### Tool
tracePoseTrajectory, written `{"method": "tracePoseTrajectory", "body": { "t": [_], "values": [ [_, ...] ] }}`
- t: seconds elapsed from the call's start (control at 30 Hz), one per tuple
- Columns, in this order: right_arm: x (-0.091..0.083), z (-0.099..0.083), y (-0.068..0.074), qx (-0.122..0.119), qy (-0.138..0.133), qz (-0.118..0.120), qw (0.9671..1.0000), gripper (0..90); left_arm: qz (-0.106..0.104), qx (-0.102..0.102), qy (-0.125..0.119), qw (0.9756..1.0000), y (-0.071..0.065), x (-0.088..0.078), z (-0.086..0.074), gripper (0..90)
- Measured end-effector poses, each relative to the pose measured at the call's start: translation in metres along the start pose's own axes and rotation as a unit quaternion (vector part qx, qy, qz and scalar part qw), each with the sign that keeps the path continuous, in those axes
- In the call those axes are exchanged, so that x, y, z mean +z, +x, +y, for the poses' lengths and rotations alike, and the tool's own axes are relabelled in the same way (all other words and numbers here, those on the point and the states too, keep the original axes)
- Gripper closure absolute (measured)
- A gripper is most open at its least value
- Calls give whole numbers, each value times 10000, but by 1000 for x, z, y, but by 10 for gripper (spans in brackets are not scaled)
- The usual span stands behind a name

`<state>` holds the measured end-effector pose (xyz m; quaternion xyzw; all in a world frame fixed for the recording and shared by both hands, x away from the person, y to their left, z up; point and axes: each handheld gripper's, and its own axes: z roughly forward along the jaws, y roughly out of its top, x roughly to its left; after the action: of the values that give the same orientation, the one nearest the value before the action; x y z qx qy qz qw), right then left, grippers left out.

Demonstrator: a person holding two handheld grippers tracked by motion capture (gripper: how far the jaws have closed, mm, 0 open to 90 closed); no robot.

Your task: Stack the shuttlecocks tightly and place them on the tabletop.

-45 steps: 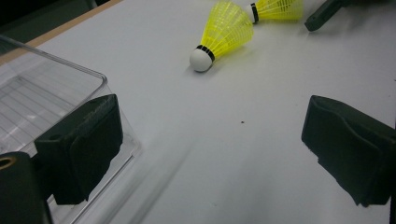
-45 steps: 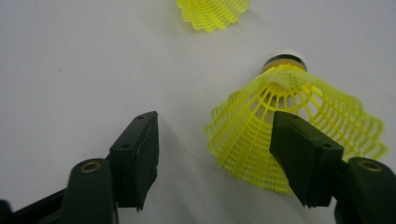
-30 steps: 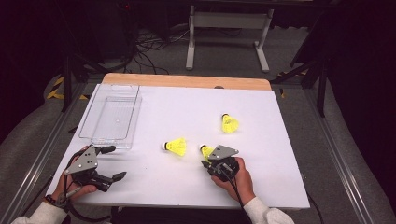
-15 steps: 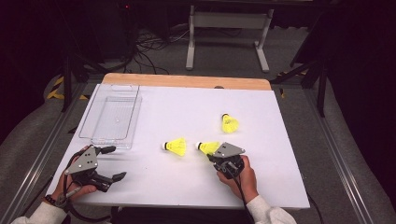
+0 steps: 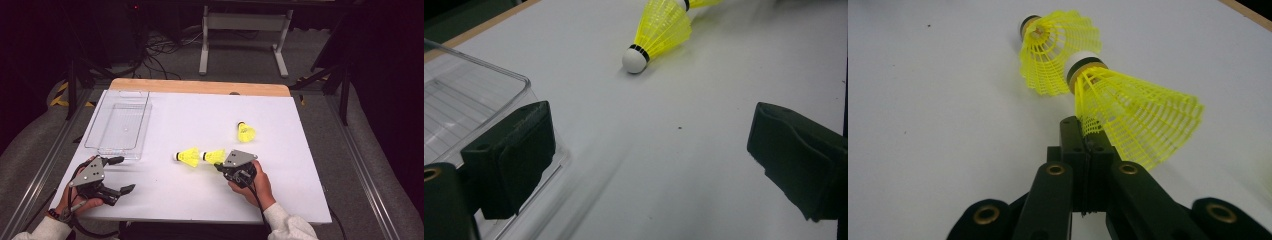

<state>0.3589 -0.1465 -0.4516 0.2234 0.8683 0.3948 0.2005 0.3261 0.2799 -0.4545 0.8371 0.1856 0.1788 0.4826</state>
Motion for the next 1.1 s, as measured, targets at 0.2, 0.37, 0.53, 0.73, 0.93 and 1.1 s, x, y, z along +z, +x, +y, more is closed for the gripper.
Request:
{"method": "tracePoseTrajectory", "body": {
  "t": [0.2,0.37,0.53,0.73,0.93,1.1],
  "values": [
    [12,6,2,-219,142,225,9994,900,13,4,-9,10000,0,-1,0,62],
    [20,10,3,-331,173,334,9987,900,25,6,1,10000,0,-1,0,63],
    [30,16,6,-452,229,382,9980,900,37,8,1,10000,0,-1,0,63],
    [38,23,7,-558,234,387,9974,900,12,35,13,10000,0,-1,0,63],
    [47,27,7,-633,206,452,9968,900,-6,35,16,10000,0,0,0,64],
    [51,26,5,-571,169,513,9969,896,-19,26,16,10000,0,0,0,64]
  ]
}}
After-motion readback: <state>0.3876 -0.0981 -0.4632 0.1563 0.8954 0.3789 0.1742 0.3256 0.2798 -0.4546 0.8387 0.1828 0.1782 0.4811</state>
